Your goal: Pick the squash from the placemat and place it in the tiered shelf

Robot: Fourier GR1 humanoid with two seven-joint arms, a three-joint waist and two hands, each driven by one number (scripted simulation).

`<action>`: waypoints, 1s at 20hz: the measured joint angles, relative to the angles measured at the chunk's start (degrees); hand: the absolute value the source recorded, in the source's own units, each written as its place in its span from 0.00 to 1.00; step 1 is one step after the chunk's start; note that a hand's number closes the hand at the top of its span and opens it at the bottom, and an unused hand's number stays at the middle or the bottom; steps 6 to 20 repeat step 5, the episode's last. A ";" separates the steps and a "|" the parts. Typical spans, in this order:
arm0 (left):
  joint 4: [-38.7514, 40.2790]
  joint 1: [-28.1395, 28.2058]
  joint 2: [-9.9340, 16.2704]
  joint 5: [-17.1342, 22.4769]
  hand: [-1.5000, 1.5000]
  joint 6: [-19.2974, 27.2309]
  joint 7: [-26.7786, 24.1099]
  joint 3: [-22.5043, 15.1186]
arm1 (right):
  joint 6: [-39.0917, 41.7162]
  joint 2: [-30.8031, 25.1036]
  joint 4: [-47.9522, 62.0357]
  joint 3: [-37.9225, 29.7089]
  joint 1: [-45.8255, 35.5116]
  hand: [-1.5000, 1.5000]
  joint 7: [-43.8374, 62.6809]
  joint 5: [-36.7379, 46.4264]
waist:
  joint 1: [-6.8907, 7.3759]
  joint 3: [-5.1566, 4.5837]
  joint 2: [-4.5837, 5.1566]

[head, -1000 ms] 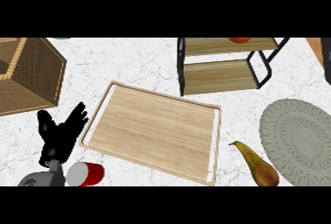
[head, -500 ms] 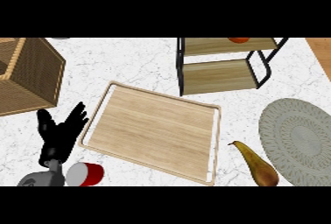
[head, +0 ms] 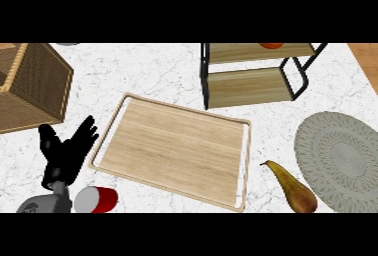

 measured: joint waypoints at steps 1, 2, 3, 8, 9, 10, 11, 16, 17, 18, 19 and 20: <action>-0.65 0.79 -0.09 0.00 0.50 -0.12 -0.31 -0.13 | 1.48 -1.18 -0.15 -0.46 0.90 0.00 0.13 -0.86 | -0.09 0.02 -0.10; -0.78 0.85 -0.27 -0.18 0.50 0.09 -0.36 -0.25 | 3.02 -2.86 0.63 -1.08 1.51 0.00 -0.38 -1.64 | -0.01 0.00 -0.05; -0.21 0.75 -0.47 -0.36 0.50 0.18 -0.84 -0.27 | 4.45 -4.27 1.00 -1.59 1.93 0.00 -0.45 -2.44 | -0.06 0.04 -0.06; -0.27 0.23 -0.55 -0.62 0.50 0.57 -0.06 -0.37 | 6.70 -6.34 2.20 -2.24 3.02 0.00 -1.67 -3.76 | 0.06 0.06 -0.04; -0.27 0.23 -0.55 -0.62 0.50 0.57 -0.06 -0.37 | 6.70 -6.34 2.20 -2.24 3.02 0.00 -1.67 -3.76 | 0.06 0.06 -0.04; -0.27 0.23 -0.55 -0.62 0.50 0.57 -0.06 -0.37 | 6.70 -6.34 2.20 -2.24 3.02 0.00 -1.67 -3.76 | 0.06 0.06 -0.04; -0.27 0.23 -0.55 -0.62 0.50 0.57 -0.06 -0.37 | 6.70 -6.34 2.20 -2.24 3.02 0.00 -1.67 -3.76 | 0.06 0.06 -0.04; -0.27 0.23 -0.55 -0.62 0.50 0.57 -0.06 -0.37 | 6.70 -6.34 2.20 -2.24 3.02 0.00 -1.67 -3.76 | 0.06 0.06 -0.04; -0.27 0.23 -0.55 -0.62 0.50 0.57 -0.06 -0.37 | 6.70 -6.34 2.20 -2.24 3.02 0.00 -1.67 -3.76 | 0.06 0.06 -0.04; -0.27 0.23 -0.55 -0.62 0.50 0.57 -0.06 -0.37 | 6.70 -6.34 2.20 -2.24 3.02 0.00 -1.67 -3.76 | 0.06 0.06 -0.04; -0.27 0.23 -0.55 -0.62 0.50 0.57 -0.06 -0.37 | 6.70 -6.34 2.20 -2.24 3.02 0.00 -1.67 -3.76 | 0.06 0.06 -0.04; -0.27 0.23 -0.55 -0.62 0.50 0.57 -0.06 -0.37 | 6.70 -6.34 2.20 -2.24 3.02 0.00 -1.67 -3.76 | 0.06 0.06 -0.04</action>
